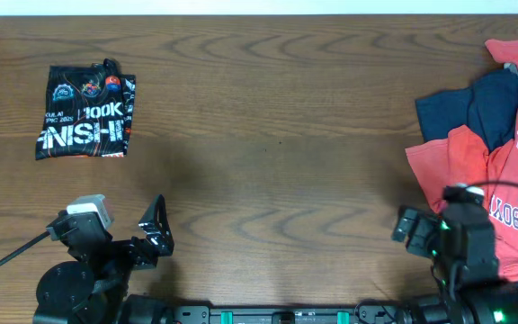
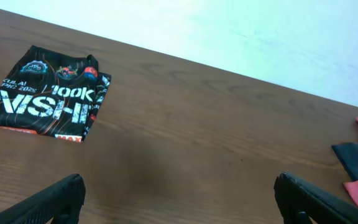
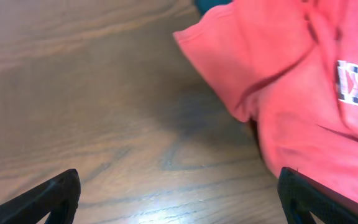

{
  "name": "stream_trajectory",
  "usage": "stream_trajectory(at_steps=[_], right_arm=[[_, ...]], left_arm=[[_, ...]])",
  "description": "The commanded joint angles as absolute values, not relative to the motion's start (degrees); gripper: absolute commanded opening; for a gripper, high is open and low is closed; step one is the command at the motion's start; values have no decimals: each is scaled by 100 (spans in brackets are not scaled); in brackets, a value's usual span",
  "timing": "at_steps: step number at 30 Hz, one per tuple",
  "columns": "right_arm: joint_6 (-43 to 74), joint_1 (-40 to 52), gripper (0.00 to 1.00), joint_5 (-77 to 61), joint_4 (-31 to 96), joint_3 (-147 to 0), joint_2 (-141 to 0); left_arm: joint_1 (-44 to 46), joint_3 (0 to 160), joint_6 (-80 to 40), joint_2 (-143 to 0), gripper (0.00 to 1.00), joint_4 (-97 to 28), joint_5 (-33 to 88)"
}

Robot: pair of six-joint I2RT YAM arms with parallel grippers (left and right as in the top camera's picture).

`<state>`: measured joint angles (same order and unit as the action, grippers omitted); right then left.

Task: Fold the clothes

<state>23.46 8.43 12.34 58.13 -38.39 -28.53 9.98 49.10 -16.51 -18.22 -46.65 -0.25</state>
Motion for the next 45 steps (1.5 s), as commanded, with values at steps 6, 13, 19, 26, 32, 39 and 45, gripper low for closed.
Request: stream_trajectory(at_steps=[6,13,19,26,32,39,45], right_arm=[[1516,362,99,1199,4724,-2989,-982],[910,165,99,1052,2368,-1422,-23],[910,141,99,1022,110,-121,-32],[897,148,99,725,353,-32,-49],[897,148,99,722,353,-32,-49],[897,148,99,725,353,-32,-49],[897,145,99,725,353,-32,-49]], left_arm=[[1022,4871,-1662,-1813,98,-4663,-91],[1022,4871,-1662,-1813,98,-4663,-91],[1022,4871,-1662,-1813,98,-4663,-89],[1022,4871,-1662,-1813,98,-4663,-89],[1022,4871,-1662,-1813,98,-4663,-89],[1022,4871,-1662,-1813,98,-4663,-89],[1022,4871,-1662,-1813,98,-4663,-89]])
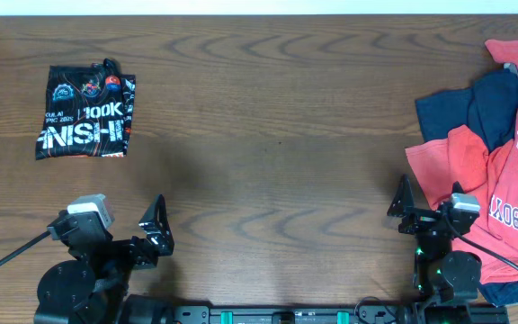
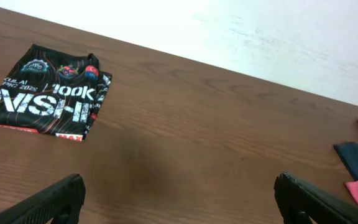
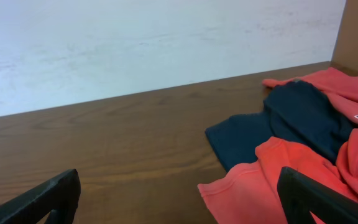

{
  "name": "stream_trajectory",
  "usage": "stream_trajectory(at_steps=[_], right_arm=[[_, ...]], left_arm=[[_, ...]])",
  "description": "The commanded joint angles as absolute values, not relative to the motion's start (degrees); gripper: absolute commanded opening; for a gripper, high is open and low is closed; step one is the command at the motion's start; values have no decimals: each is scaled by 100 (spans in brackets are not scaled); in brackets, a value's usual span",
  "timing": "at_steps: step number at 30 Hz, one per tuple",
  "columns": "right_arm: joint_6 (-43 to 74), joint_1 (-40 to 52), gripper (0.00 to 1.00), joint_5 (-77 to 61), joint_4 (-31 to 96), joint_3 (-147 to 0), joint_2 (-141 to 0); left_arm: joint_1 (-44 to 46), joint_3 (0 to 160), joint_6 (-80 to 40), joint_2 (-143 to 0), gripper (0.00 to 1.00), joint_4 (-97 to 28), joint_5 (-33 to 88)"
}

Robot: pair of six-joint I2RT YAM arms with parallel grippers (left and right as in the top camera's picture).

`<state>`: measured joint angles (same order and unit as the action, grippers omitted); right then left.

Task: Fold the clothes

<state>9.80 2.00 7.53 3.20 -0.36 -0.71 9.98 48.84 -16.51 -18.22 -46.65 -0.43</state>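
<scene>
A pile of unfolded clothes lies at the table's right edge: red shirts (image 1: 515, 171) with a navy shirt (image 1: 475, 108) among them. In the right wrist view, the edge of a red shirt (image 3: 260, 180) lies just ahead of my right gripper (image 3: 179, 205), with the navy shirt (image 3: 291, 118) behind it. That gripper is open and holds nothing. A folded black printed shirt (image 1: 86, 112) rests at the far left. My left gripper (image 2: 179, 205) is open and empty, low near the front edge, with the black shirt (image 2: 42, 102) far ahead to its left.
The wooden table (image 1: 268, 135) stretches bare between the black shirt and the pile. A white wall (image 3: 135, 43) rises behind the far edge. Both arm bases sit at the front edge, left (image 1: 79, 270) and right (image 1: 448, 270).
My right arm has drawn back toward the front edge and tilted up. Its camera was close over the red shirt's edge and now looks across the table to the wall. The left arm has not moved.
</scene>
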Motion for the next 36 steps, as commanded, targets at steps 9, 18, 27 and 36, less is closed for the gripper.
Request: stream_trajectory(at_steps=[9,18,27,36], right_arm=[[897,145,99,725,353,-32,-49],[897,148,99,722,353,-32,-49],[897,148,99,725,353,-32,-49],[897,148,99,725,351,-32,-49]], left_arm=[[1022,4871,-1629,-1813,98,-4670,-106],[727,3839,-1271,-1483,98,-4731,-370],[438,1415,-1271,-180,98,-2418,-368],[301,25,-1275,-12,98,-381,-320]])
